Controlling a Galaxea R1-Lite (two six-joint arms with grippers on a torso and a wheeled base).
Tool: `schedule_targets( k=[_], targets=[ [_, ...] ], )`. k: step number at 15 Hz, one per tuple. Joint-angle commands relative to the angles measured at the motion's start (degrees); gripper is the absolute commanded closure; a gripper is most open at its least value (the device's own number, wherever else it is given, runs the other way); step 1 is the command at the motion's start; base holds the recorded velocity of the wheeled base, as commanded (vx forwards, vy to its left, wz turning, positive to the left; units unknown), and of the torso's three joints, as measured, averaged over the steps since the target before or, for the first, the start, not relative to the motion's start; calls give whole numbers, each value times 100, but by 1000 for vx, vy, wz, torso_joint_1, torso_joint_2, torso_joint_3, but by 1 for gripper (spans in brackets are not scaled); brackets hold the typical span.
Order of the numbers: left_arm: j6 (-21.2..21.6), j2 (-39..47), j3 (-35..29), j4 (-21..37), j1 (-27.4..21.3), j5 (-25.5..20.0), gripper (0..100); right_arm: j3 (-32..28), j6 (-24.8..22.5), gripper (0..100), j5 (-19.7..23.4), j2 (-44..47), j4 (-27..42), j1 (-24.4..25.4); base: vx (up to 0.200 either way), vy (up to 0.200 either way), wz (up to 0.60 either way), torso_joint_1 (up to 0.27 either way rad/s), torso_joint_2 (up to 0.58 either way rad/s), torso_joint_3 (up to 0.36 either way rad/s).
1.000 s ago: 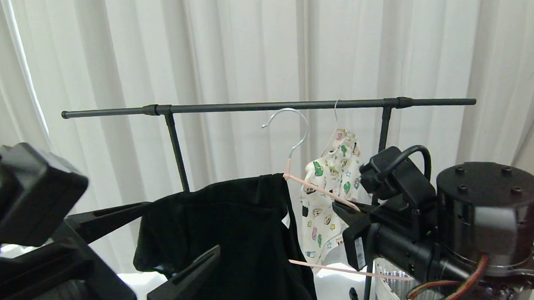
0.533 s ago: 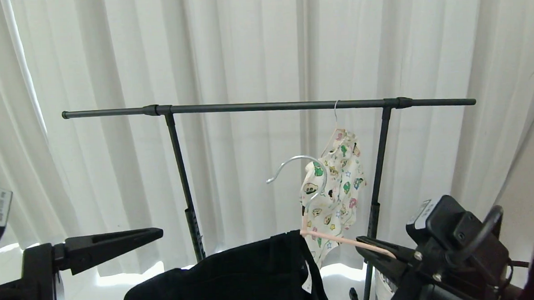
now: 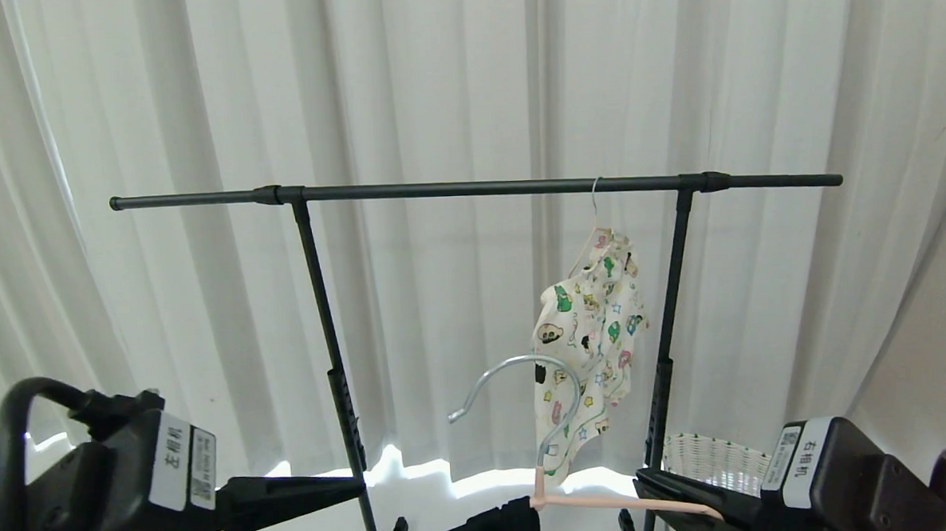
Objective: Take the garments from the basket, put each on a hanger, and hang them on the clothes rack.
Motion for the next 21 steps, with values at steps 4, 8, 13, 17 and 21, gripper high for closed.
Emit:
schedule_targets(
  k=[4, 8, 13, 17, 21],
  targets=[
    [2, 494, 44, -13, -17, -8, 0, 30, -115, 100, -1, -7, -1, 100, 0, 0, 0, 0, 0, 0],
    [222, 801, -114, -13, -78, -368, 0, 30, -124, 100, -1, -16, -1, 144, 0, 0, 0, 0, 0, 0],
    [336, 854, -18, -13, -43, -360, 100, 12, -124, 100, -1, -16, -10, 170, 0, 0, 0, 0, 0, 0],
    [336, 828, 79, -13, -43, -351, 100, 21, -159, 100, -1, -7, -142, 170, 0, 0, 0, 0, 0, 0],
    [336, 854, 106, -22, 89, -289, 100, 39, -168, 0, -9, 1, -133, 170, 0, 0, 0, 0, 0, 0]
  ],
)
